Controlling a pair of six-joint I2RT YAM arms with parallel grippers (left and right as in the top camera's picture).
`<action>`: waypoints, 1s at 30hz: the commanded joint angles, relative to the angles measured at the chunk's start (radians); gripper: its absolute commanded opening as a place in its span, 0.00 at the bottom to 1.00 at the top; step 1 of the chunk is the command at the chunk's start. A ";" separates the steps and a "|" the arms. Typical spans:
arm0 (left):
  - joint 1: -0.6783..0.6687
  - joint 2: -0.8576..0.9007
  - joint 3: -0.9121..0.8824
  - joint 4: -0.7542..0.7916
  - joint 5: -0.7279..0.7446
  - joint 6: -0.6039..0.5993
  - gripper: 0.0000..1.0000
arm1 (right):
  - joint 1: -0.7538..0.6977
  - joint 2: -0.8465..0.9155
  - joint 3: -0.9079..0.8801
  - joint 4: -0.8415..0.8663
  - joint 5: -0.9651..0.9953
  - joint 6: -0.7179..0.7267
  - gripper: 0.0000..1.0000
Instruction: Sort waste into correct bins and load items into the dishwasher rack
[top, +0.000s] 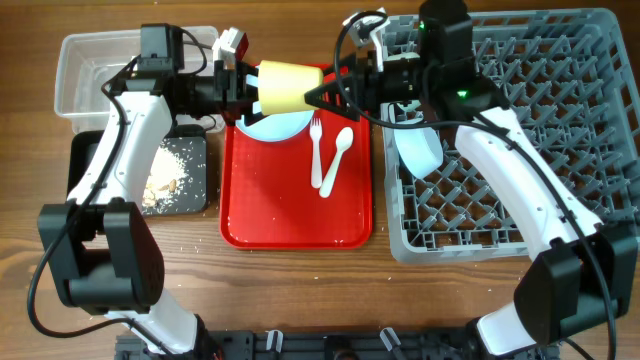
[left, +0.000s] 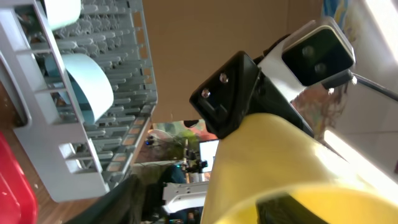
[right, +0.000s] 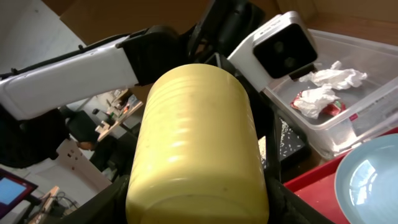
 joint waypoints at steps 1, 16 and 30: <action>-0.003 -0.016 0.000 0.012 -0.006 0.015 0.66 | -0.066 0.010 -0.004 -0.002 0.011 0.055 0.52; -0.004 -0.014 0.000 -0.073 -0.895 0.015 0.81 | -0.268 -0.322 0.084 -1.036 0.940 0.014 0.51; -0.004 -0.014 0.000 -0.113 -1.056 0.026 0.81 | -0.081 -0.322 -0.154 -1.304 1.123 0.190 0.52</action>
